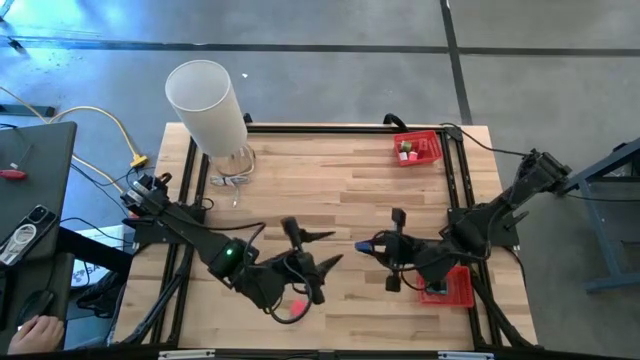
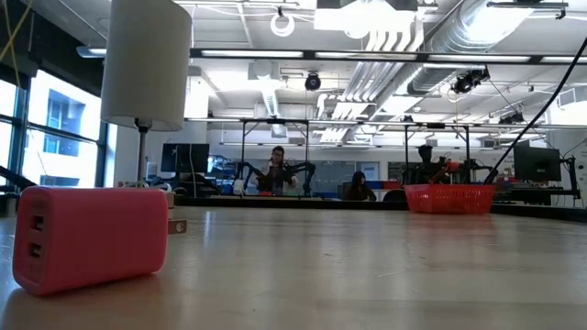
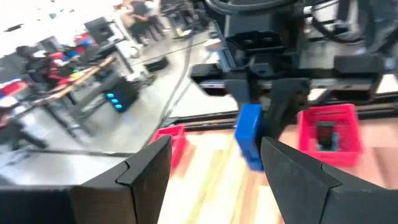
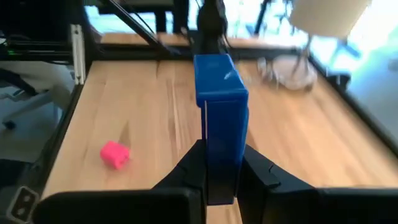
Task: Pick & Place Office items
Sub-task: Put the blue digital clock into the bottom red basket
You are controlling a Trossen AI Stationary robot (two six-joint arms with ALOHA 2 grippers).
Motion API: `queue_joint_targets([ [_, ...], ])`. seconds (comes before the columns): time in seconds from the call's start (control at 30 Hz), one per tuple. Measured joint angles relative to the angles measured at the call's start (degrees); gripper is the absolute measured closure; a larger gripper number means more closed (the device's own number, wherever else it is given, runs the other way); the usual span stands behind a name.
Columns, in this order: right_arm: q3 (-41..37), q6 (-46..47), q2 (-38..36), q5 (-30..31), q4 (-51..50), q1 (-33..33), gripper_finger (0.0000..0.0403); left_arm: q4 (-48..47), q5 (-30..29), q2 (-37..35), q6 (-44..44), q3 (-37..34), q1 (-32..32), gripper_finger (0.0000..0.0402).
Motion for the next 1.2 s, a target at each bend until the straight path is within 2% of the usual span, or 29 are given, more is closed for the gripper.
queue_joint_targets([
  [0.17,3.1,13.7,0.0,-0.8,-10.2,0.9,0.0365,-1.0,-1.7,-0.4,2.2,0.0,-0.1,0.0164],
  [0.27,4.4,21.6,0.0,-4.5,-14.8,1.0,0.0365,-4.8,-1.5,-1.6,1.5,0.0,0.3,0.0164],
  [0.33,4.7,26.9,0.0,-7.3,-18.0,1.0,0.0365,-9.8,-1.1,-2.5,-1.4,0.0,1.0,0.0164],
  [0.43,4.9,34.2,0.0,-8.1,-22.4,1.4,0.0365,-19.7,-0.5,-4.2,-8.9,0.0,2.6,0.0164],
  [0.53,4.9,40.7,0.0,-9.2,-26.1,1.6,0.0365,-28.8,3.6,-5.9,-15.8,0.0,4.6,0.0164],
  [0.63,5.0,46.5,0.0,-10.7,-29.1,2.0,0.0365,-33.6,8.0,-6.7,-19.1,0.0,7.0,0.0164],
  [0.8,5.0,55.5,0.4,-12.7,-33.6,3.1,0.0365,-34.7,8.5,-6.7,-19.3,0.0,9.7,0.0164],
  [0.93,5.0,63.6,1.7,-15.5,-37.1,4.7,0.0365,-34.8,12.6,-6.7,-16.9,0.0,10.6,0.0164],
  [1.03,5.0,70.5,2.8,-18.6,-41.5,6.0,0.0365,-34.7,14.6,-6.7,-14.6,0.0,10.0,0.0164],
  [1.2,5.0,84.3,4.4,-26.3,-51.6,7.8,0.0365,-34.7,14.6,-6.7,-11.5,-0.9,10.2,0.0164],
])
